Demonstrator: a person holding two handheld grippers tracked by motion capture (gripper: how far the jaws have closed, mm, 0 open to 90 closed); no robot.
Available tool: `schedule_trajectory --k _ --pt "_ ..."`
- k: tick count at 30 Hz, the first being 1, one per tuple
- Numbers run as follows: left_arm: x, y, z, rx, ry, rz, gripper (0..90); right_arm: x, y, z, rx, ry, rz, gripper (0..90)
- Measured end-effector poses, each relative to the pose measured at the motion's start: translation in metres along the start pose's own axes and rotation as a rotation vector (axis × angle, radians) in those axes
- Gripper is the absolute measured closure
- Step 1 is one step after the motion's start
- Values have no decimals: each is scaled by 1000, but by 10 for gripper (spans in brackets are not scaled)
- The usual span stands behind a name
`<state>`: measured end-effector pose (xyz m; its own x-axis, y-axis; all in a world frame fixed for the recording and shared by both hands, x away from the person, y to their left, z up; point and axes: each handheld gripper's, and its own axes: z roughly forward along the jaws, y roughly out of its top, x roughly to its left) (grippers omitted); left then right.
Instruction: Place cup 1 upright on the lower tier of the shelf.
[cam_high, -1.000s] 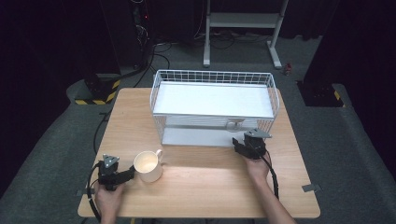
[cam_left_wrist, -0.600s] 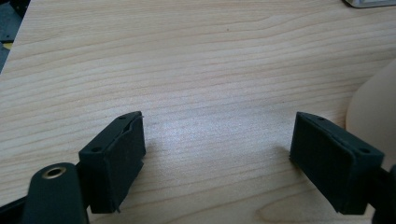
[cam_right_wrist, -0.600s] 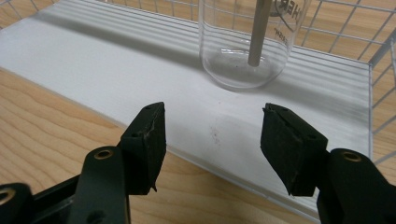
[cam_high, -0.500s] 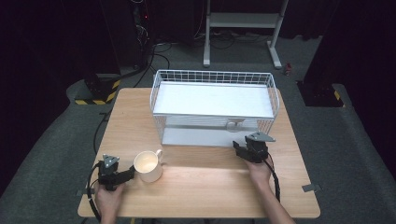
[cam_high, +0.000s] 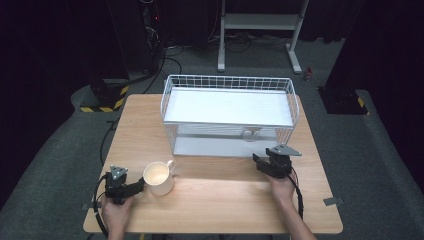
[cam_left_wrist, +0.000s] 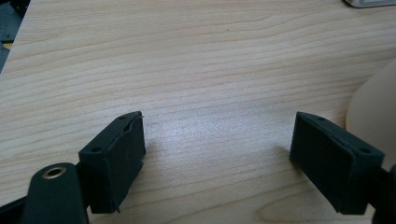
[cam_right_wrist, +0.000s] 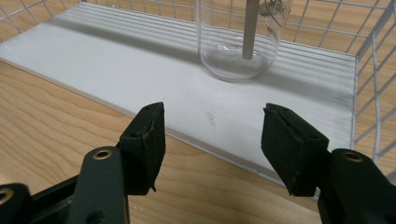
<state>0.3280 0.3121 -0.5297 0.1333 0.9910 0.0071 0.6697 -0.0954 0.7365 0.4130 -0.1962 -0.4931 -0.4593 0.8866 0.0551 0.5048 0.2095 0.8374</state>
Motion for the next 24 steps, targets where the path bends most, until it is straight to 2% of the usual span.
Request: schedule_trajectory --k 17,20,22,24 --pt "0 0 0 0 1 -2 182 -4 -6 -18 -19 11 11 395" --pt "0 0 0 0 1 -3 182 -5 -7 -21 -23 5 -1 392" --pt "0 0 0 0 1 -2 182 -3 -8 -24 -21 -12 -30 392" --pt "0 0 0 -1 1 -2 182 -3 -10 -25 -15 -7 -26 391"
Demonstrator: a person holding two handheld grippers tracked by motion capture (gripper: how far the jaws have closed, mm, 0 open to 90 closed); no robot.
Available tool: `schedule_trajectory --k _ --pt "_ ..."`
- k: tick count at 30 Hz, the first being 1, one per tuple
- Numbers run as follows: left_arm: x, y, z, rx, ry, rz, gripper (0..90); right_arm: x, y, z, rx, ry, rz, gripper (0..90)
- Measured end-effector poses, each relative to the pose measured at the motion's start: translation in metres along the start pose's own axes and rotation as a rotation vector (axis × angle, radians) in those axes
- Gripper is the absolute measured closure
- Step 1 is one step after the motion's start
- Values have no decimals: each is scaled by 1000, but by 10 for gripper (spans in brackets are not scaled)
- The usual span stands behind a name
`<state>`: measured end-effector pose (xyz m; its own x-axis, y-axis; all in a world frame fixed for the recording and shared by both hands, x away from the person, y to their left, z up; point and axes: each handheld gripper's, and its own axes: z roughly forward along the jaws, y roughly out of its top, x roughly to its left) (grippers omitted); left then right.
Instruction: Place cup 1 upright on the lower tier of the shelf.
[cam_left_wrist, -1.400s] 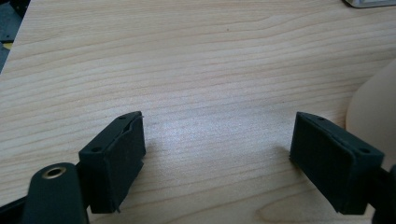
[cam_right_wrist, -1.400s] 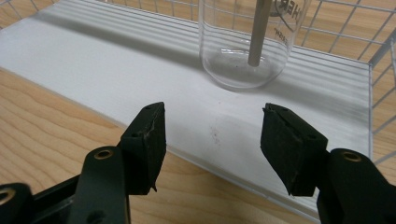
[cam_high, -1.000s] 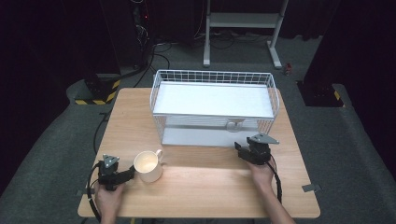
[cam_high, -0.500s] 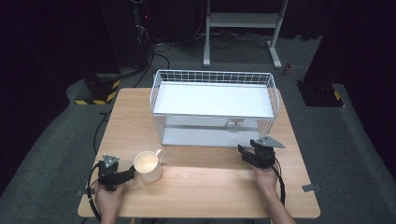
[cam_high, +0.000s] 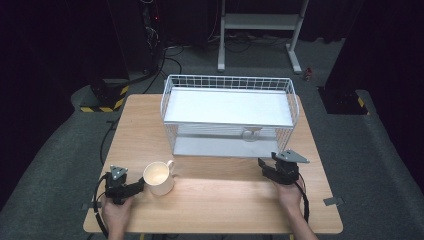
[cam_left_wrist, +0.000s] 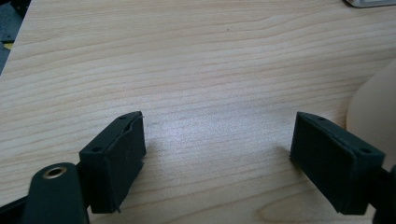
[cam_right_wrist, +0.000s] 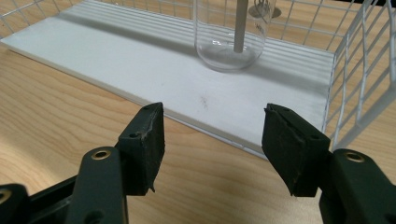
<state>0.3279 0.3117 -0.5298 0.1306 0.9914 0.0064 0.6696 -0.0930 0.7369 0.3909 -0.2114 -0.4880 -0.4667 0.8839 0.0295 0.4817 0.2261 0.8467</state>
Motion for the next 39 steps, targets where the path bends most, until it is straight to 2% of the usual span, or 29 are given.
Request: schedule_trajectory --k 22,39 --pt "-1 0 0 0 1 -4 182 -13 -15 -22 -16 7 32 369" --pt "-1 0 0 0 1 -4 182 -16 -32 -38 -30 14 56 365"
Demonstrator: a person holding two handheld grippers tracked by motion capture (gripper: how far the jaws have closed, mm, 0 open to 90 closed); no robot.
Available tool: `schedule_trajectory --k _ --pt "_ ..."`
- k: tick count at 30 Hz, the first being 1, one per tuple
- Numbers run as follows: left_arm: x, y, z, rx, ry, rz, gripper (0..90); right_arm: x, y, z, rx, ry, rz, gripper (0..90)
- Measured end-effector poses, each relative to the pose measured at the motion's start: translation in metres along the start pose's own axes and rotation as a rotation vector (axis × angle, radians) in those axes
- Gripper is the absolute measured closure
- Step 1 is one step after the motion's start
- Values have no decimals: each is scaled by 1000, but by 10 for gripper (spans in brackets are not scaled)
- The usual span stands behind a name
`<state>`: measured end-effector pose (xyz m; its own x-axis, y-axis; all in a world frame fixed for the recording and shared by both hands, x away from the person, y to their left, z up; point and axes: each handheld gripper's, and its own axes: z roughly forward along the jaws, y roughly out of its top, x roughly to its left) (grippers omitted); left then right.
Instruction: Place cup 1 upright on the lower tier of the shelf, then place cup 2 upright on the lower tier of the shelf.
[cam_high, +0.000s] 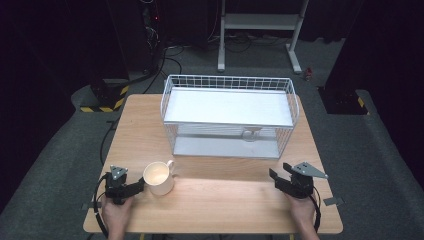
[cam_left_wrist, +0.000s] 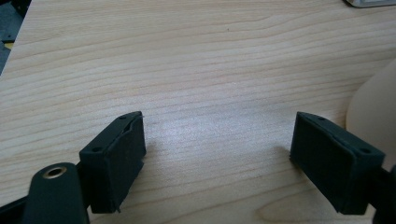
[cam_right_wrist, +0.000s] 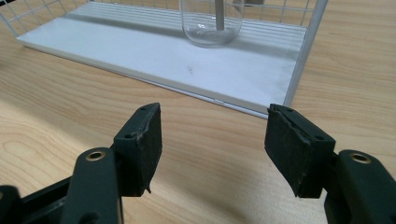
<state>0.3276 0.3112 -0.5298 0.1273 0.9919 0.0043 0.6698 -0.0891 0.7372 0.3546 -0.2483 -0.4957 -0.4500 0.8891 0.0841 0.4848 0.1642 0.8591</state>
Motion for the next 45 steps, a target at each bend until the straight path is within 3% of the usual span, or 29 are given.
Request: schedule_trajectory --k 12,29,35,38,40,45 --pt "0 0 0 0 0 0 182 -4 -16 -5 22 -2 26 363" --pt "0 0 0 0 -1 0 182 -4 -29 -3 80 -5 -14 358" --pt "1 0 0 1 -4 4 181 -3 -28 2 147 -3 -28 330" --pt "1 1 0 2 -8 8 179 -1 -26 10 222 -21 -66 284" --pt "1 1 0 6 -8 2 173 2 -26 11 234 -41 -96 273" --pt "0 1 1 9 -8 5 139 1 -25 13 235 -39 -101 258"
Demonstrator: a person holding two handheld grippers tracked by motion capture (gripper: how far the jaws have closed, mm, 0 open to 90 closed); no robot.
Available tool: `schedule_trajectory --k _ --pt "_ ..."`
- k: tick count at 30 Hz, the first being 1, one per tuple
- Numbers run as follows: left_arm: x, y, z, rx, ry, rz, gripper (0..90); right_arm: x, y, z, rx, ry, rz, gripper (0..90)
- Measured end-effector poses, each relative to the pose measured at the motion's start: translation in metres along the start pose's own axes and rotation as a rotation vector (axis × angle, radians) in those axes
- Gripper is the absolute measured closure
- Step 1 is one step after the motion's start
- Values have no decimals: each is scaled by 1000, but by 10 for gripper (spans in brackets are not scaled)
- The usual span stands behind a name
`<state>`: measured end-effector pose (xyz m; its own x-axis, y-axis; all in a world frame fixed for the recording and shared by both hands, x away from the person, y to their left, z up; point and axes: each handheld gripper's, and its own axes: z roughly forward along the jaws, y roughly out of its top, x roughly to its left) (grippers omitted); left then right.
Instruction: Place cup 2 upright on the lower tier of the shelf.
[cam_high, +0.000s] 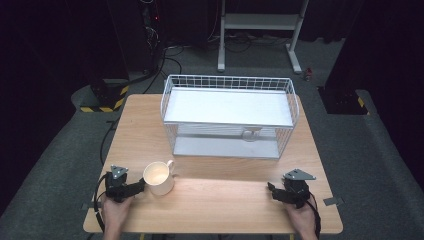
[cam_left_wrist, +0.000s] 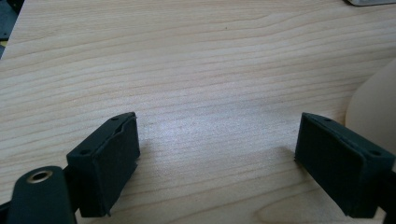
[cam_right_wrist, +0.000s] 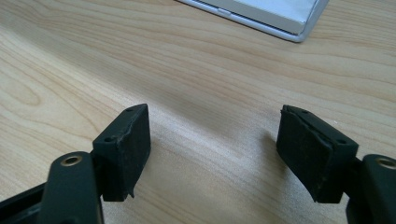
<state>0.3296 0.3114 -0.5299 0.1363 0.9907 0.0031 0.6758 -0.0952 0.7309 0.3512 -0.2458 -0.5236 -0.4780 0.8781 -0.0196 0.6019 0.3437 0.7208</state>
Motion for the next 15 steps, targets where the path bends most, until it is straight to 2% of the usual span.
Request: schedule_trajectory --k 5,6,9,15 --pt "2 1 -3 22 4 9 141 0 1 1 -1 0 1 254" --pt "2 0 -5 20 8 -11 141 0 1 1 0 0 2 254" --pt "5 -2 -12 0 4 -27 143 0 1 1 -1 0 1 254" --pt "4 -7 -26 -20 0 -24 144 0 1 1 0 -1 1 255"
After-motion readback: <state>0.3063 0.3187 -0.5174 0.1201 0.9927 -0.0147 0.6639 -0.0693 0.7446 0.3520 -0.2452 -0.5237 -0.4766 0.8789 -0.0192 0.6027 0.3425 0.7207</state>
